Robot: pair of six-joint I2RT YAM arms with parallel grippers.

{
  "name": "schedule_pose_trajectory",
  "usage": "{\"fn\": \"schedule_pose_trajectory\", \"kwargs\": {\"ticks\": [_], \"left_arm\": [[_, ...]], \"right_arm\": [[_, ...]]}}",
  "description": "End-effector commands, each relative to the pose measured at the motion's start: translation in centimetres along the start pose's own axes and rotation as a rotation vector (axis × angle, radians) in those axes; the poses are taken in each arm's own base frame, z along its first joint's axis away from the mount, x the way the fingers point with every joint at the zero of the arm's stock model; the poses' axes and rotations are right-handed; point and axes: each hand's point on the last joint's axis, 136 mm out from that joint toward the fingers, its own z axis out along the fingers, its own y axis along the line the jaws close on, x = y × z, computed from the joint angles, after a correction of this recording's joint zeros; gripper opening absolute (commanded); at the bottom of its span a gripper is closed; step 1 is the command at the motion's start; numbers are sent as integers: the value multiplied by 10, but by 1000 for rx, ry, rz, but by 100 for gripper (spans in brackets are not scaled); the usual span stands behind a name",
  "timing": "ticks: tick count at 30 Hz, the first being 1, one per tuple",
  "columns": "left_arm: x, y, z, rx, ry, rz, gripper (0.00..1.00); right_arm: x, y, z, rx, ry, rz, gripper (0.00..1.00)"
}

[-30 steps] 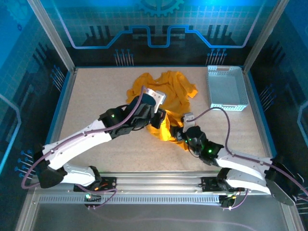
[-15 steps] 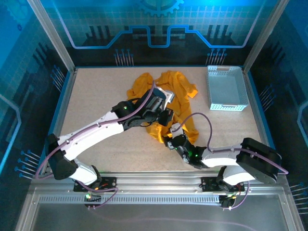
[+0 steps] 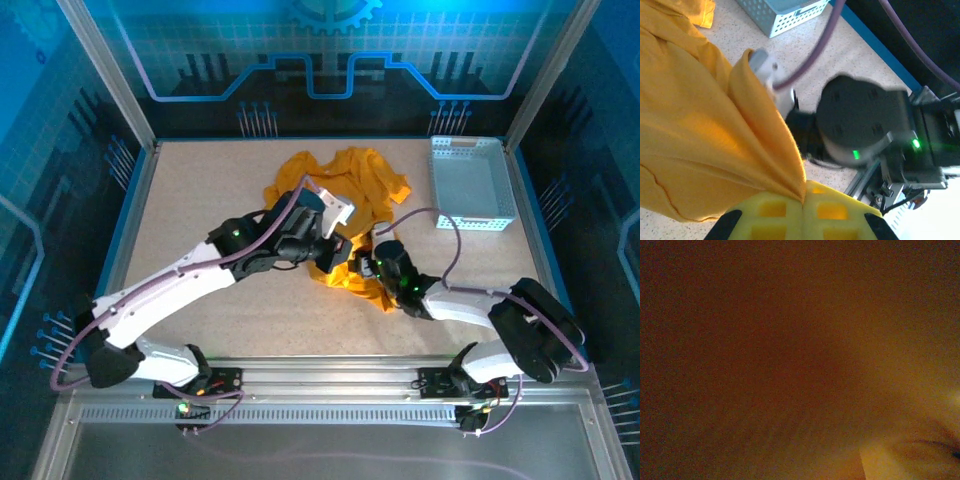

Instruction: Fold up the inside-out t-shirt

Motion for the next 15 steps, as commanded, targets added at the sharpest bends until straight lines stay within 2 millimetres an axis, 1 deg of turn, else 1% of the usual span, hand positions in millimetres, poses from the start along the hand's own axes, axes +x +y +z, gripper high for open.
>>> {"fn": "schedule_pose_trajectory", "kwargs": {"ticks": [1, 2, 4, 7, 8, 12, 13, 15], "left_arm": [[-6, -11, -15, 58, -46, 46, 4], [-8, -11, -14, 58, -51, 35, 4], [-14, -10, -10, 56, -43, 10, 4], [-29, 2, -2, 9, -41, -56, 1], [-34, 9, 0, -3, -45, -85, 1], [-46, 38, 5, -58, -47, -195, 2], [-49, 40, 7, -58, -43, -210, 2], [-56, 36, 11, -35, -43, -214, 2]], "right_arm": [[-8, -1, -4, -1, -22, 9, 60], [-11, 5, -6, 4, -42, -33, 61], [-12, 22, -9, 6, -74, -129, 61], [-7, 39, -13, -13, -114, -160, 62], [-4, 42, -17, -15, -130, -159, 62], [4, 44, -30, 39, -165, -154, 61], [7, 47, -33, 46, -170, -164, 61], [14, 54, -35, 32, -161, -167, 61]]}}
